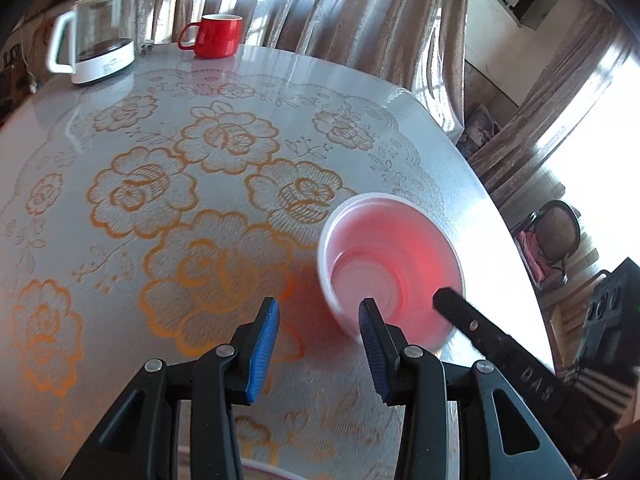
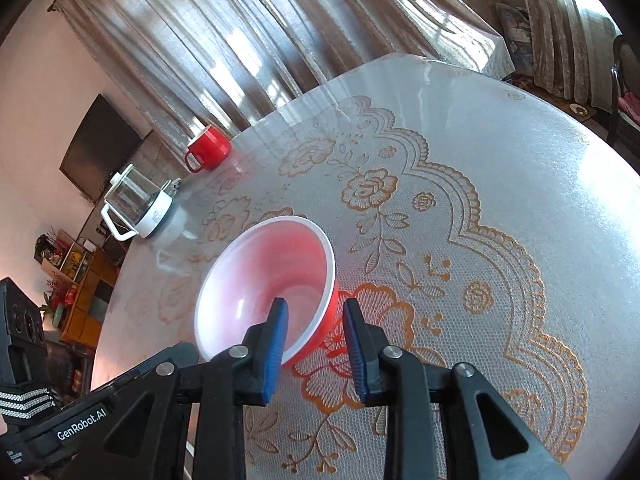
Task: Organize plates and bowls
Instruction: 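Close the left tool on the red bowl's rim and lift it, then carry the red bowl with the left tool over the steel basin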
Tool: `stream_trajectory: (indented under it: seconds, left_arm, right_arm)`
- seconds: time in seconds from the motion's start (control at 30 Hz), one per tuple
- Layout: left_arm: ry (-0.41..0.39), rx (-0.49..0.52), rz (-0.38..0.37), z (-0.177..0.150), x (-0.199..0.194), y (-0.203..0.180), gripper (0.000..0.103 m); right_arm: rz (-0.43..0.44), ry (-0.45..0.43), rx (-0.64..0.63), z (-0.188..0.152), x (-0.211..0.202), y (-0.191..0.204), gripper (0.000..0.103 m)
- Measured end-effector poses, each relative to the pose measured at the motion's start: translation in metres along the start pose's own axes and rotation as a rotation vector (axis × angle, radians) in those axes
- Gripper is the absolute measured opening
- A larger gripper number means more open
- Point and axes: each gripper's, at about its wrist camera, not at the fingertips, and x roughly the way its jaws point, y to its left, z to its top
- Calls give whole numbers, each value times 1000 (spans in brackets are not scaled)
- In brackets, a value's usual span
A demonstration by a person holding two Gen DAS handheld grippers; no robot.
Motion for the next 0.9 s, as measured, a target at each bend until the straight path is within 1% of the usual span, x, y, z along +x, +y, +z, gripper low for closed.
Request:
stream_trajectory:
  seconds: [0.03,0.07,0.1,0.13,0.2,0.33,0.47,0.53,0.73,0.9]
  left_arm:
    - [8,13,4,2,7,-3,40]
    - [11,21,5,4,11,-5,37]
    - [17,34,5,5,16,-8,32]
    - [25,45,6,5,20,-10,28]
    - [38,54,-3,3,25,-13,22]
    - [19,86,6,-2,22,-17,22]
    - [13,85,3,-5,15,-16,21]
    - [2,94,14,-8,10,-17,21]
    - [4,81,17,-19,1,-13,21]
    - [3,68,24,-30,-9,-8,21]
  right_arm:
    - [-5,6,-6,-1,3,0,19]
    - [-12,8,-13,-1,5,0,19]
    - [-17,10,-18,-1,6,-1,17]
    - [-20,11,-19,-2,6,-1,15]
    - [-15,16,-19,-2,7,-3,14]
    - [-21,16,-27,-3,9,-2,12]
    - [-17,20,-21,-5,8,-2,12]
    - [-8,22,-17,-7,7,-2,12]
    - [19,34,0,-16,2,-1,12]
    - [27,39,-10,-26,-4,5,12]
